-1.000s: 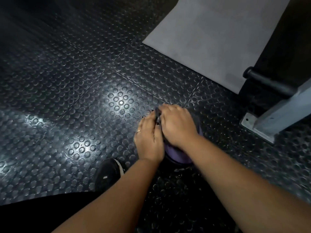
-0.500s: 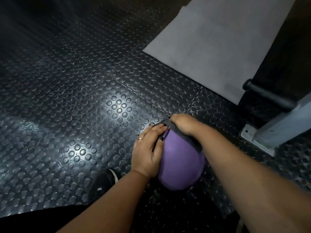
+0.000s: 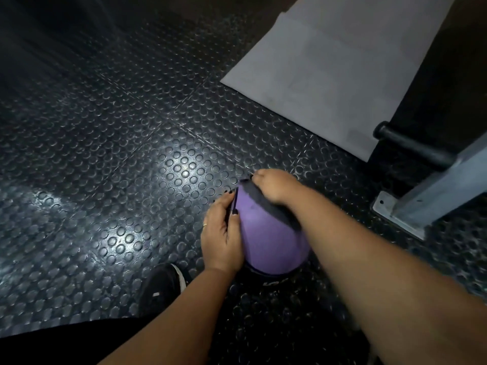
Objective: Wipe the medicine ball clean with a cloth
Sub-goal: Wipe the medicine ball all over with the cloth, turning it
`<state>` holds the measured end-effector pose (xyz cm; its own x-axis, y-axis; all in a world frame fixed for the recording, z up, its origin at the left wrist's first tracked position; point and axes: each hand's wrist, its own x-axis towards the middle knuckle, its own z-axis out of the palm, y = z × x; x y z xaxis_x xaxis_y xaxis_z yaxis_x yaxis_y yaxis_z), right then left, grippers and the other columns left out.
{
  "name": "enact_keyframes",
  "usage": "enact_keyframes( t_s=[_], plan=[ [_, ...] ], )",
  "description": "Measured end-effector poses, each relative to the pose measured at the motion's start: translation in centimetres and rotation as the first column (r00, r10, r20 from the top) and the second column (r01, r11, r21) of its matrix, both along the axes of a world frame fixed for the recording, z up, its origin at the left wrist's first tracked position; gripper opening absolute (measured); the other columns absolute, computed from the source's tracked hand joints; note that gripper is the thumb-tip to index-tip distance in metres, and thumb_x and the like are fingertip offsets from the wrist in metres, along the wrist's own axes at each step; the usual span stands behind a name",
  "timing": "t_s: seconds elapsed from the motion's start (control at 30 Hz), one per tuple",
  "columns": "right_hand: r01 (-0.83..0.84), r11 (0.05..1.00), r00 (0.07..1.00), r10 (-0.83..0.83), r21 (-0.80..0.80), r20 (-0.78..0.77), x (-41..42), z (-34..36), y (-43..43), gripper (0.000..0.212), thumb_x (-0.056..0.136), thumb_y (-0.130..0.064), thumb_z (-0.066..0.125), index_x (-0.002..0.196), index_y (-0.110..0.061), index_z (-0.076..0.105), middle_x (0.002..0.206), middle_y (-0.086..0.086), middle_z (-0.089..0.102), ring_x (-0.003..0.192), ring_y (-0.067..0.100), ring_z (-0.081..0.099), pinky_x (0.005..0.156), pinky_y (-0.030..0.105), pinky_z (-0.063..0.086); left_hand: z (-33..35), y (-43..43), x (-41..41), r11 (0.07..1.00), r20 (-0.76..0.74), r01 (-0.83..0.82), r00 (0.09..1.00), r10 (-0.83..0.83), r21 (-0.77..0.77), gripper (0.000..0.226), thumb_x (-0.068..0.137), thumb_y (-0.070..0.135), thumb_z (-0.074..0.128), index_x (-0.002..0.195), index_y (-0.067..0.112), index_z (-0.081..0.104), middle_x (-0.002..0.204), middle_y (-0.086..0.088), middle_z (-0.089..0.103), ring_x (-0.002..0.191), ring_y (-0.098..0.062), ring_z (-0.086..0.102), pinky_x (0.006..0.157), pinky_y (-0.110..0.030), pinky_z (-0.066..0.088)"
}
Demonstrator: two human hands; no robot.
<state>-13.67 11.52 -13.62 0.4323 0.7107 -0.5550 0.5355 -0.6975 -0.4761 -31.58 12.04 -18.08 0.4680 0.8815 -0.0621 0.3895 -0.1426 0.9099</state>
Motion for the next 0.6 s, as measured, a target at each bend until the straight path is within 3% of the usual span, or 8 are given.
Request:
enact_keyframes(
  t_s=[0.07, 0.17, 0.3, 0.37, 0.43, 0.47, 0.53, 0.6],
  plan=[
    [0.080, 0.986, 0.970, -0.111, -0.147, -0.218, 2.8, -0.9, -0.4, 0.038, 0.102, -0.030, 0.034, 0.129, -0.012, 0.055, 0.135, 0.015, 0.052, 0.112, 0.030, 0.054, 0.092, 0.034, 0.042, 0.1, -0.6, -0.1, 0.999, 0.016, 0.038, 0.999, -0.038, 0.032, 0.042, 0.092, 0.043, 0.041, 0.129, 0.033, 0.059, 0.131, 0.018, 0.058, 0.126, -0.006, 0.051, 0.106, -0.036, 0.042],
    [0.383, 0.907, 0.800, -0.421, -0.177, -0.427, 4.0, -1.0, -3.5, 0.040, 0.100, -0.038, 0.040, 0.129, -0.015, 0.057, 0.110, 0.010, 0.061, 0.082, 0.022, 0.058, 0.066, 0.029, 0.044, 0.7, -0.7, 1.2, 0.998, -0.015, 0.055, 0.998, -0.055, 0.009, 0.038, 0.092, 0.037, 0.046, 0.127, 0.036, 0.061, 0.131, 0.024, 0.057, 0.125, 0.000, 0.050, 0.104, -0.031, 0.042],
    [0.675, 0.685, 0.515, -0.703, -0.274, -0.490, 3.2, -2.3, -8.2, 0.038, 0.098, -0.045, 0.043, 0.100, -0.015, 0.065, 0.101, 0.016, 0.064, 0.085, 0.025, 0.056, 0.069, 0.034, 0.044, 1.5, -0.8, 2.4, 0.997, -0.058, 0.078, 0.995, -0.078, -0.002, 0.037, 0.091, 0.035, 0.047, 0.125, 0.040, 0.061, 0.127, 0.032, 0.056, 0.121, 0.006, 0.050, 0.100, -0.028, 0.042],
    [0.805, 0.509, 0.326, -0.809, -0.306, -0.489, 1.5, -3.9, -10.4, 0.042, 0.098, -0.047, 0.039, 0.098, -0.014, 0.065, 0.097, 0.011, 0.063, 0.088, 0.024, 0.055, 0.070, 0.033, 0.045, 1.8, -0.7, 2.3, 0.999, -0.077, 0.049, 0.996, -0.050, -0.021, 0.039, 0.091, 0.040, 0.044, 0.126, 0.043, 0.060, 0.128, 0.029, 0.057, 0.116, 0.006, 0.052, 0.097, -0.030, 0.043],
    [0.898, 0.295, 0.060, -0.817, -0.326, -0.574, -0.5, -4.8, -11.6, 0.043, 0.096, -0.046, 0.042, 0.098, -0.013, 0.069, 0.090, 0.004, 0.068, 0.078, 0.020, 0.061, 0.061, 0.025, 0.047, 2.1, -0.5, 2.3, 0.999, -0.098, 0.004, 0.995, -0.009, -0.053, 0.039, 0.090, 0.043, 0.041, 0.124, 0.045, 0.059, 0.126, 0.028, 0.058, 0.111, 0.002, 0.053, 0.093, -0.031, 0.042],
    [0.916, 0.228, -0.022, -0.793, -0.330, -0.609, -1.6, -4.8, -11.8, 0.041, 0.095, -0.046, 0.044, 0.090, -0.015, 0.070, 0.083, 0.001, 0.069, 0.072, 0.018, 0.062, 0.057, 0.024, 0.046, 2.2, -0.4, 2.4, 0.998, -0.110, -0.016, 0.994, 0.009, -0.065, 0.040, 0.089, 0.043, 0.040, 0.124, 0.045, 0.059, 0.125, 0.027, 0.057, 0.110, 0.000, 0.053, 0.092, -0.032, 0.042],
    [0.947, 0.101, -0.128, -0.753, -0.306, -0.645, -3.7, -4.3, -12.0, 0.039, 0.093, -0.050, 0.046, 0.086, -0.019, 0.069, 0.081, -0.002, 0.068, 0.075, 0.018, 0.061, 0.060, 0.026, 0.045, 2.2, -0.5, 2.4, 0.997, -0.136, -0.038, 0.990, 0.029, -0.068, 0.041, 0.089, 0.042, 0.038, 0.125, 0.045, 0.057, 0.126, 0.022, 0.059, 0.112, -0.005, 0.054, 0.095, -0.037, 0.045],
    [0.976, -0.013, -0.158, -0.730, -0.217, -0.665, -6.0, -3.7, -12.1, 0.035, 0.093, -0.048, 0.045, 0.099, -0.023, 0.067, 0.092, -0.002, 0.067, 0.086, 0.021, 0.061, 0.067, 0.028, 0.045, 2.5, -1.0, 2.9, 0.998, -0.180, -0.060, 0.982, 0.053, -0.036, 0.039, 0.092, 0.040, 0.038, 0.127, 0.041, 0.056, 0.129, 0.015, 0.060, 0.115, -0.011, 0.054, 0.097, -0.044, 0.046]
  ],
)
